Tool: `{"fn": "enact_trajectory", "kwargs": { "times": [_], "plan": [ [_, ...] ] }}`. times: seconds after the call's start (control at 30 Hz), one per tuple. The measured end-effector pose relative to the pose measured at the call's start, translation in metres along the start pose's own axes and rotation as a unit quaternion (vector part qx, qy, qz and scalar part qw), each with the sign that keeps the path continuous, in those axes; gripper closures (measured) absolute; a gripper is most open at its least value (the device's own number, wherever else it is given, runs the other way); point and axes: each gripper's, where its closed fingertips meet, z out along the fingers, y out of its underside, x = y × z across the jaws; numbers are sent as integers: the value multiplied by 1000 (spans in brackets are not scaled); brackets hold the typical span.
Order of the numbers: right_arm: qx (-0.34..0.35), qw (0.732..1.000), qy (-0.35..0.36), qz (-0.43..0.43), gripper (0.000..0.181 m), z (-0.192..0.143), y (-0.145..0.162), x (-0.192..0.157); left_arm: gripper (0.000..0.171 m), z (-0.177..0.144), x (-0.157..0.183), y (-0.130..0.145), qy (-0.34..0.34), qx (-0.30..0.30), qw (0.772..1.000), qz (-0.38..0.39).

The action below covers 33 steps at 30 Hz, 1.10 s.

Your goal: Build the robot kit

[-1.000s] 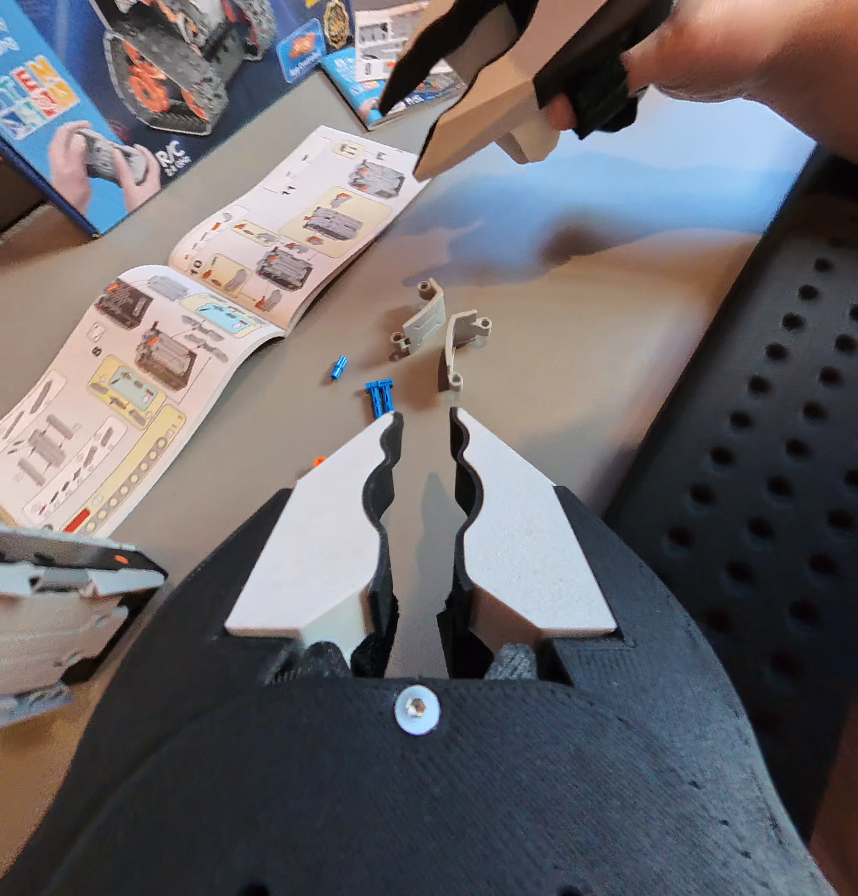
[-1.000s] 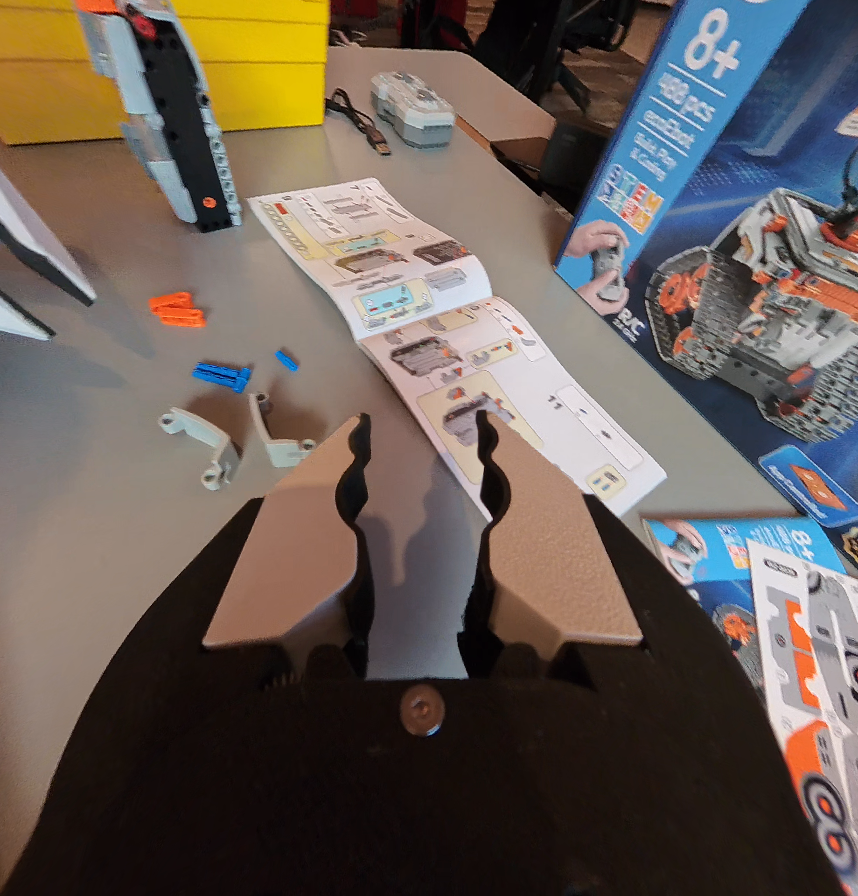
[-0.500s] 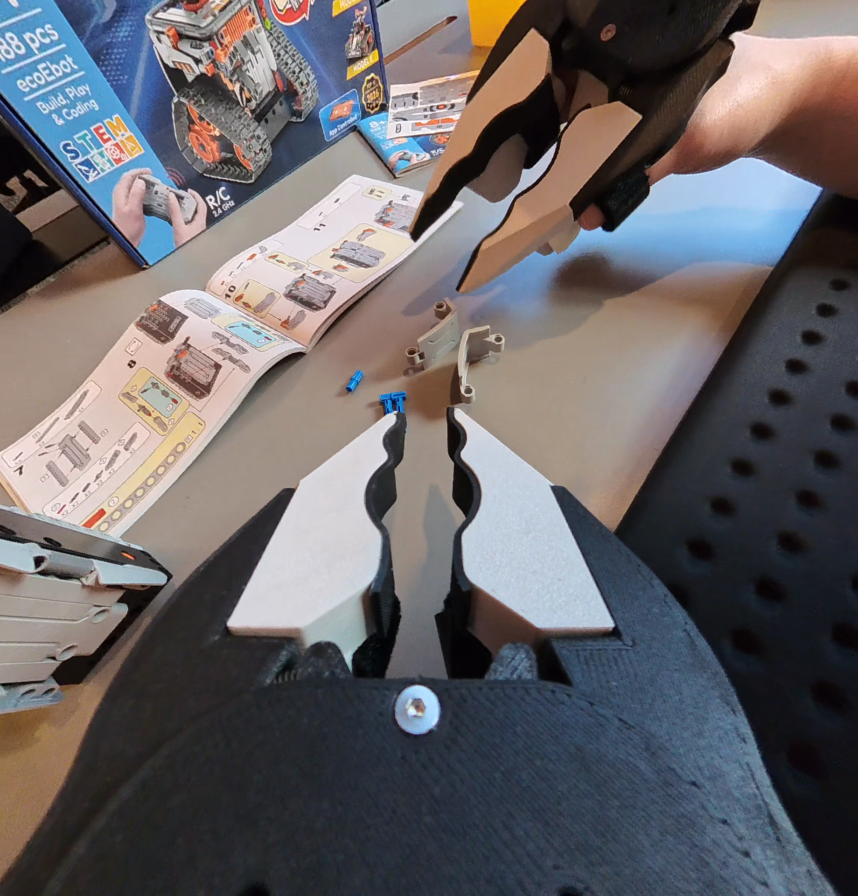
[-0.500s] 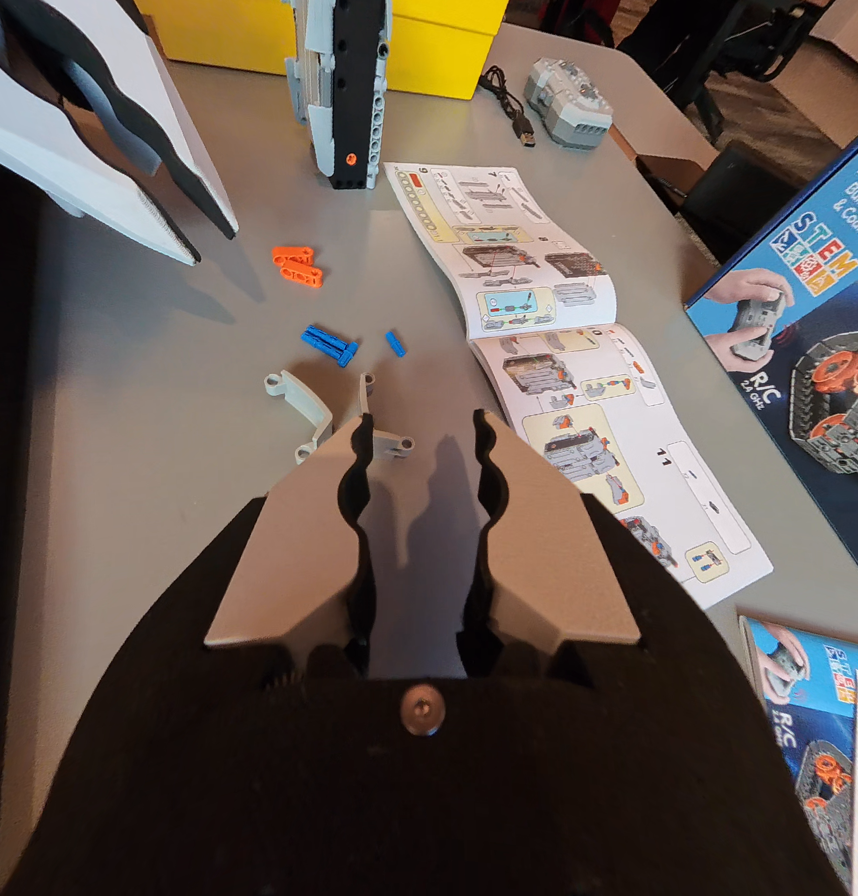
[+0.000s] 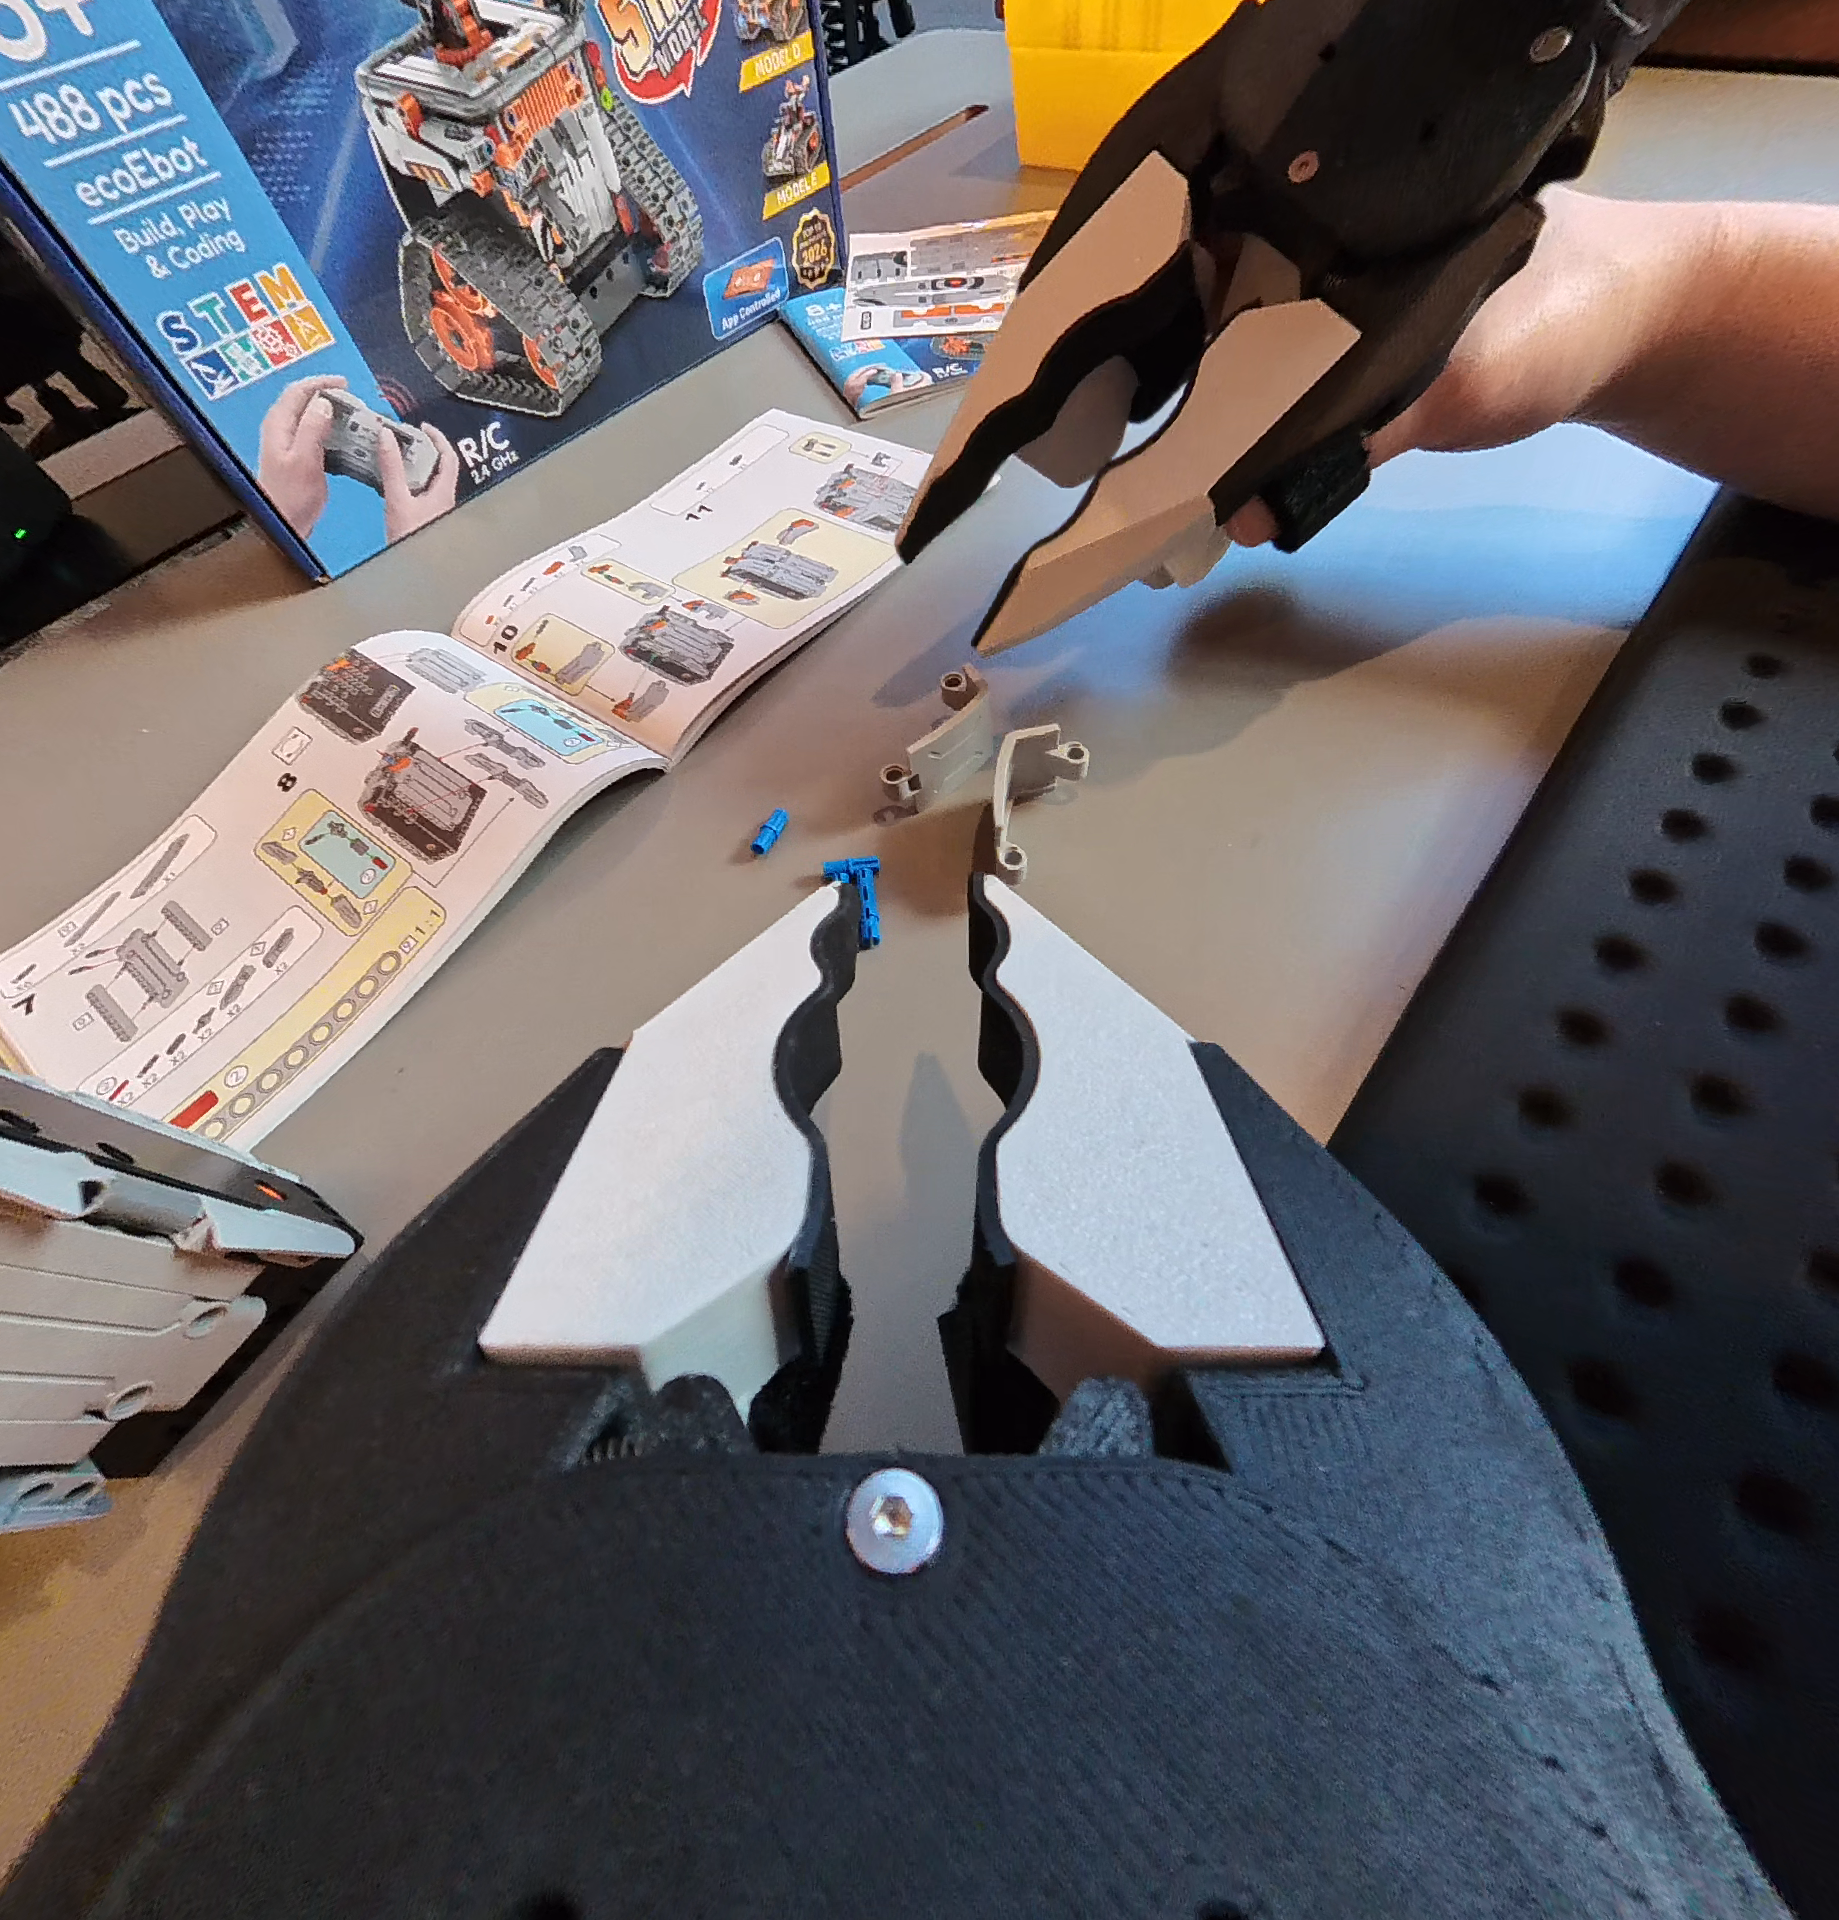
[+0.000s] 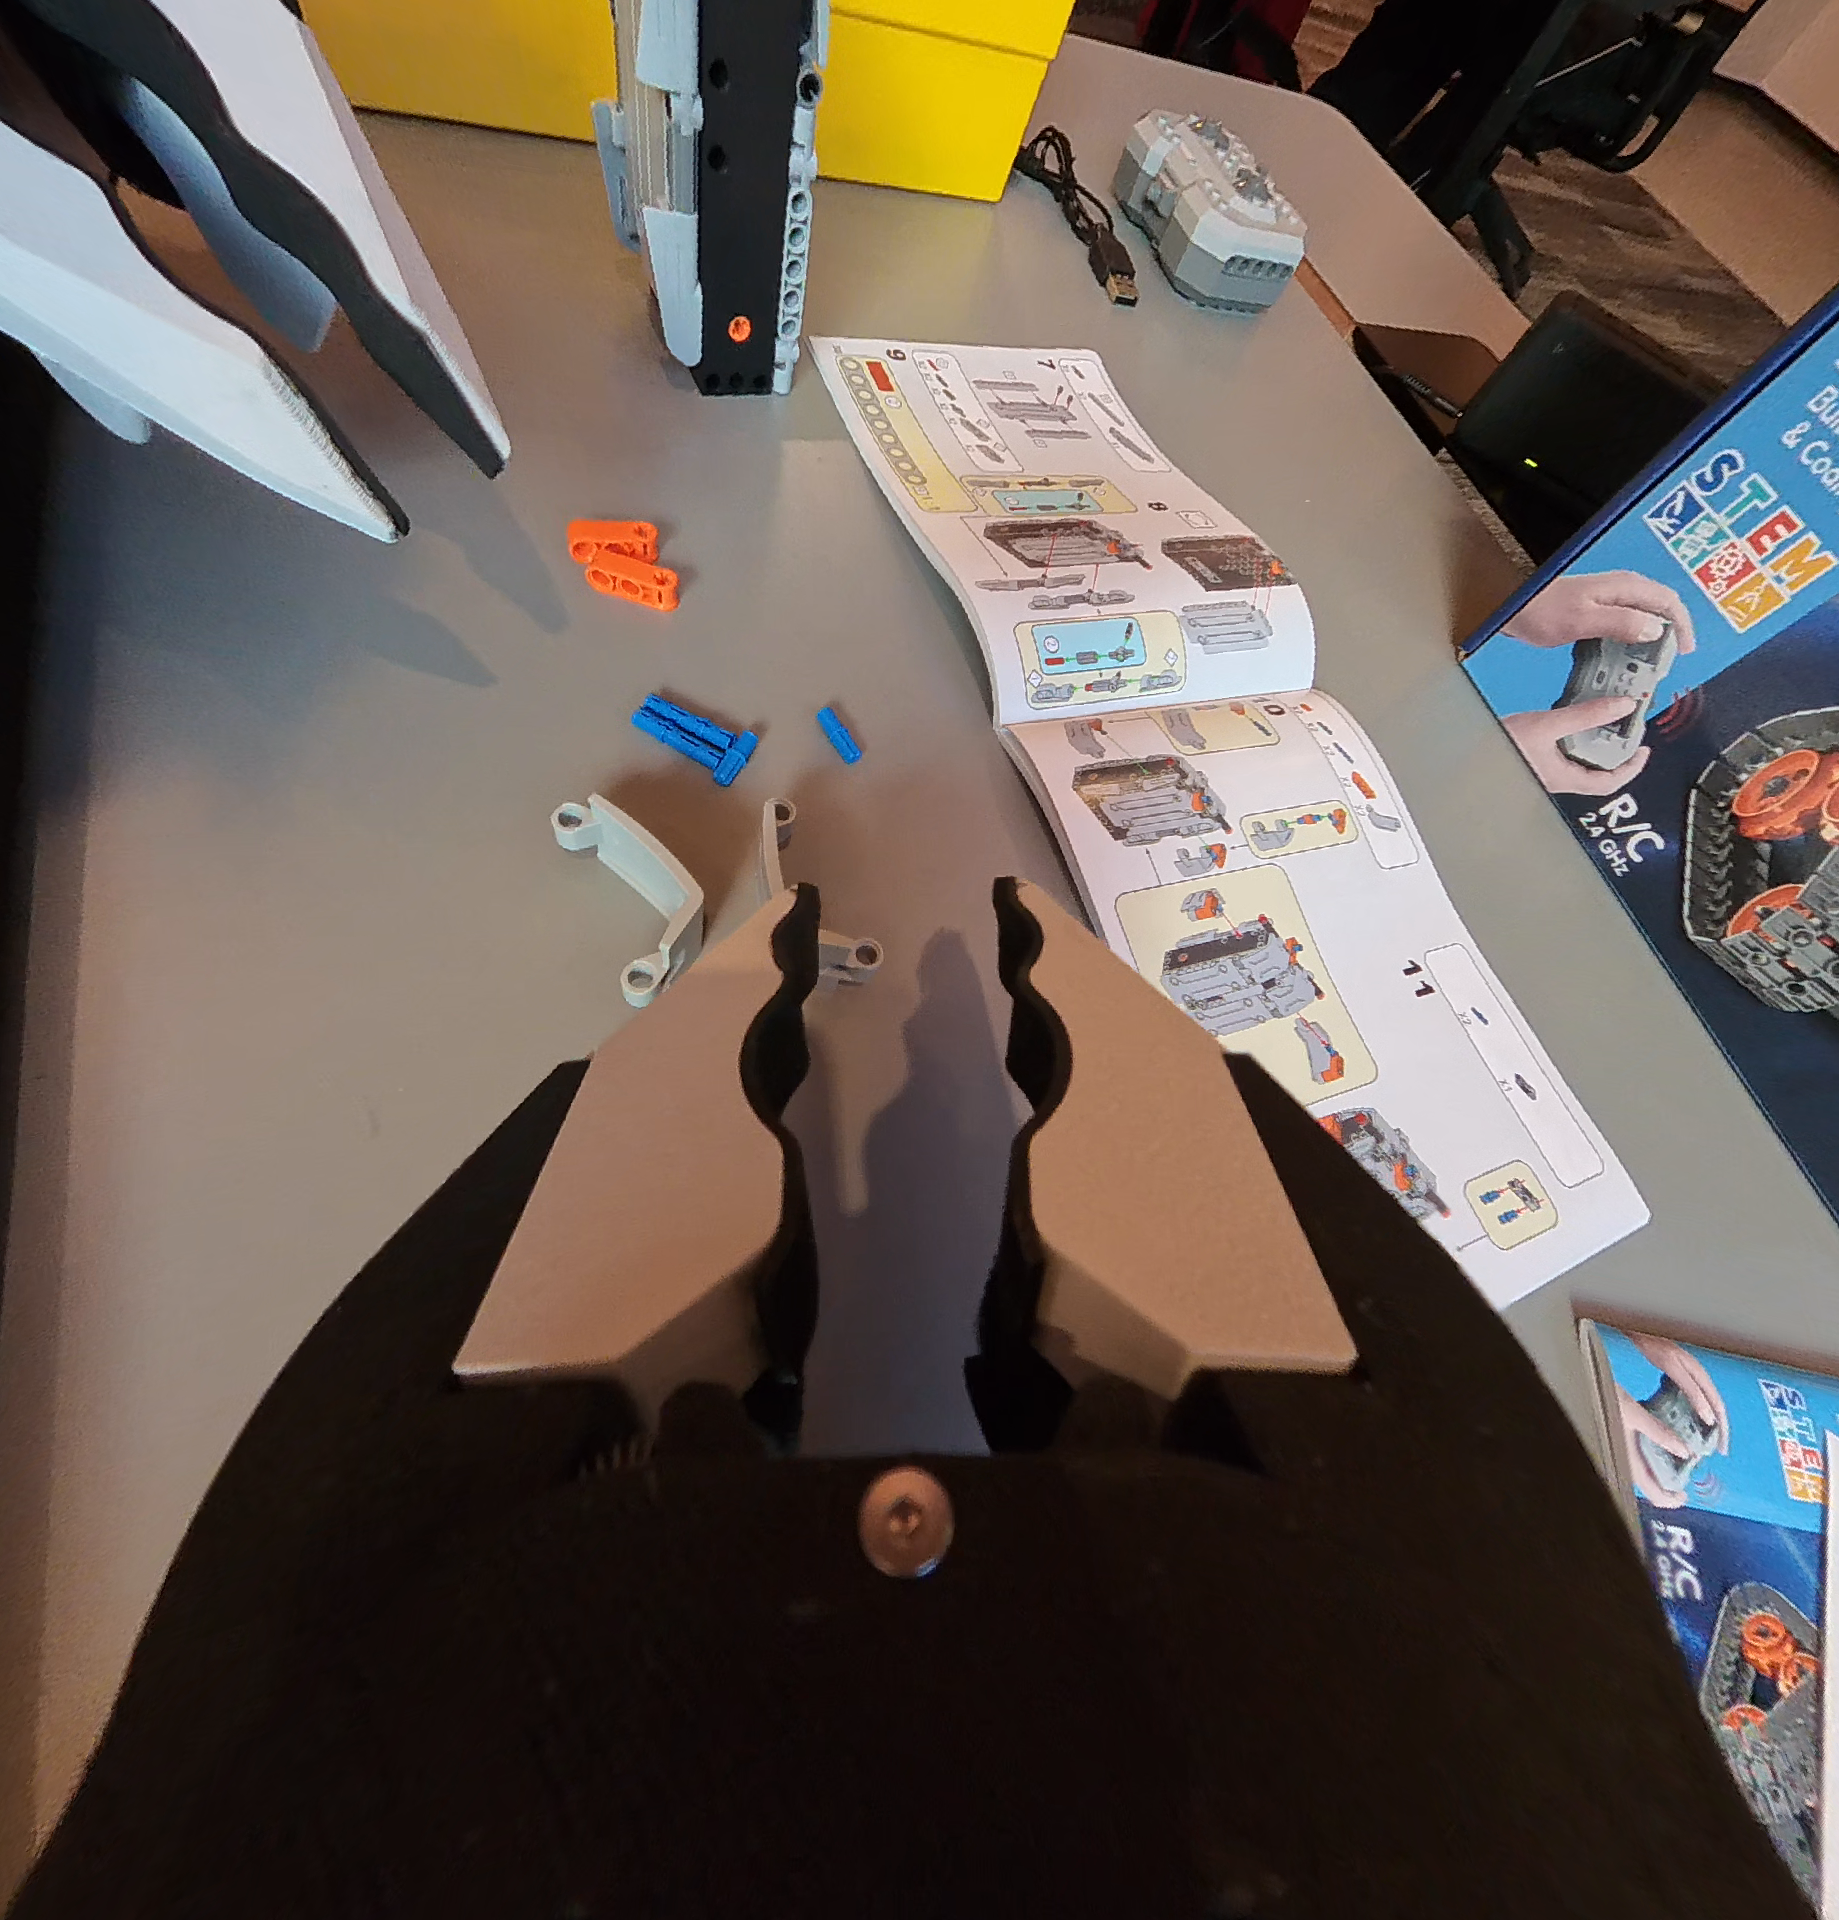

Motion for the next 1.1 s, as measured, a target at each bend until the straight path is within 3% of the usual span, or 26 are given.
{"fn": "enact_trajectory", "kwargs": {
  "times": [0.17, 0.37, 0.57, 0.63, 0.83, 1.0, 1.1],
  "plan": [
    [2, 1000, 4, -3, 150, -1, -1, 1, 153, -2, -5, -2, -12, 10, 1000, -5],
    [4, 1000, 11, -15, 154, -3, -4, 1, 156, -18, -44, -6, -115, 37, 992, -38],
    [0, 1000, 16, -26, 159, -3, -3, 1, 154, -20, -49, -7, -117, 49, 990, -58],
    [6, 999, 12, -32, 179, -5, -6, -1, 154, -19, -48, -6, -114, 45, 991, -56],
    [158, 987, 34, 20, 181, -43, -55, 15, 156, -17, -45, -5, -118, 39, 992, -39],
    [95, 989, 21, 115, 181, -35, -21, 35, 157, -17, -45, -5, -120, 38, 991, -39],
    [186, 975, -56, 110, 181, -49, -54, 12, 157, -18, -47, -6, -121, 42, 991, -44]
  ]
}}
